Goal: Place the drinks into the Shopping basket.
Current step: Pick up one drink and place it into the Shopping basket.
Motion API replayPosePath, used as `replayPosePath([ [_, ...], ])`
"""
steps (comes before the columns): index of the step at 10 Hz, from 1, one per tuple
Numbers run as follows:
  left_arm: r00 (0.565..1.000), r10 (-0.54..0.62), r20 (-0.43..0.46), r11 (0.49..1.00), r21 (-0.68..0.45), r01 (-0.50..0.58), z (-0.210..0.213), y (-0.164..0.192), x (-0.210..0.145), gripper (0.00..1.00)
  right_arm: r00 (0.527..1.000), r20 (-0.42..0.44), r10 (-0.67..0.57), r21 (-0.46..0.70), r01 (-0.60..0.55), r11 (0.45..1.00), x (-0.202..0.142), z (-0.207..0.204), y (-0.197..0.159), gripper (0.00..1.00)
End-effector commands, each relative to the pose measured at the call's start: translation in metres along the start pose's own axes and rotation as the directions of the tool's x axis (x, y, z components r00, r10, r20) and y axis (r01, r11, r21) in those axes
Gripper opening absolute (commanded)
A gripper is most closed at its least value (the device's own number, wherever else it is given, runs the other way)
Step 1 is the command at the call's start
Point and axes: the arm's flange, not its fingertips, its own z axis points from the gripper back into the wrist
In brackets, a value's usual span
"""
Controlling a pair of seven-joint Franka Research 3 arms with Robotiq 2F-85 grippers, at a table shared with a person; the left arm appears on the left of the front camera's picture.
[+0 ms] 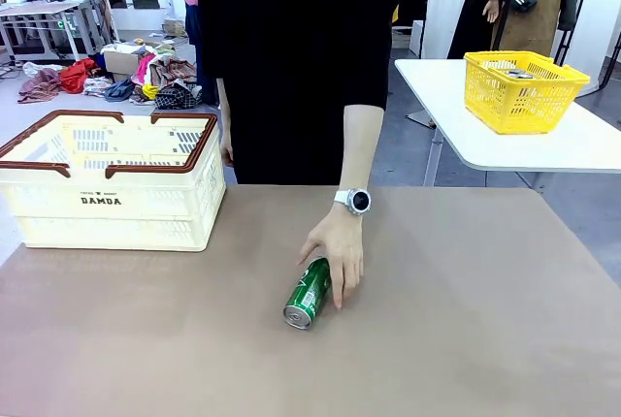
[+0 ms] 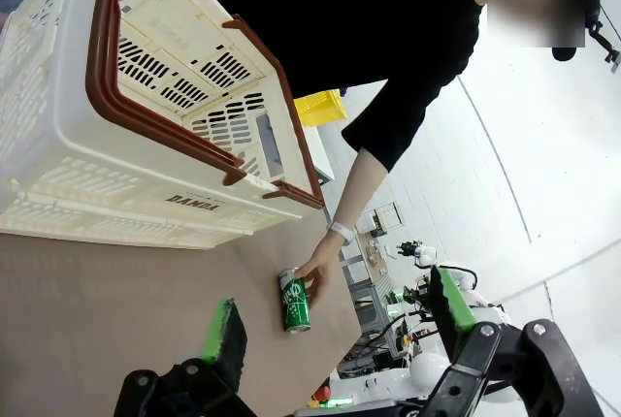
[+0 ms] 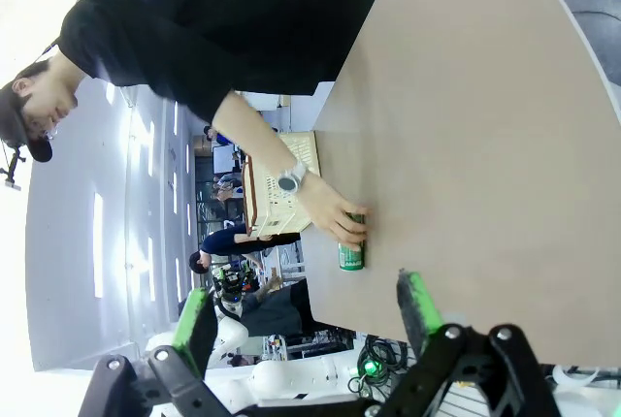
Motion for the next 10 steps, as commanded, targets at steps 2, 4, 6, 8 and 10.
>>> replayPosePath([
  [2,0.994,0.078,-0.078,0.996,0.045,-0.075,-0.015,-0.026,0.003,1.0,1.0,0.005,0.009,0.015,-0.009,1.0,0.0,0.0,0.003,1.0],
  [4,0.951,0.013,-0.309,0.982,0.181,0.045,-0.082,-0.107,-0.006,1.0,1.0,0.005,0.009,0.015,-0.009,1.0,0.0,0.0,0.003,1.0],
  [6,0.794,-0.036,-0.606,0.942,0.244,0.229,-0.169,-0.19,-0.052,1.0,1.0,0.005,0.009,0.015,-0.009,1.0,0.0,0.0,0.003,1.0],
  [8,0.647,0.034,-0.762,0.869,0.342,0.357,-0.246,-0.226,-0.114,1.0,1.0,0.005,0.009,0.015,-0.009,1.0,0.0,0.0,0.003,1.0],
  [10,0.724,0.033,-0.689,0.821,0.433,0.374,-0.307,-0.237,-0.189,1.0,1.0,0.005,0.009,0.015,-0.009,1.0,0.0,0.0,0.003,1.0],
])
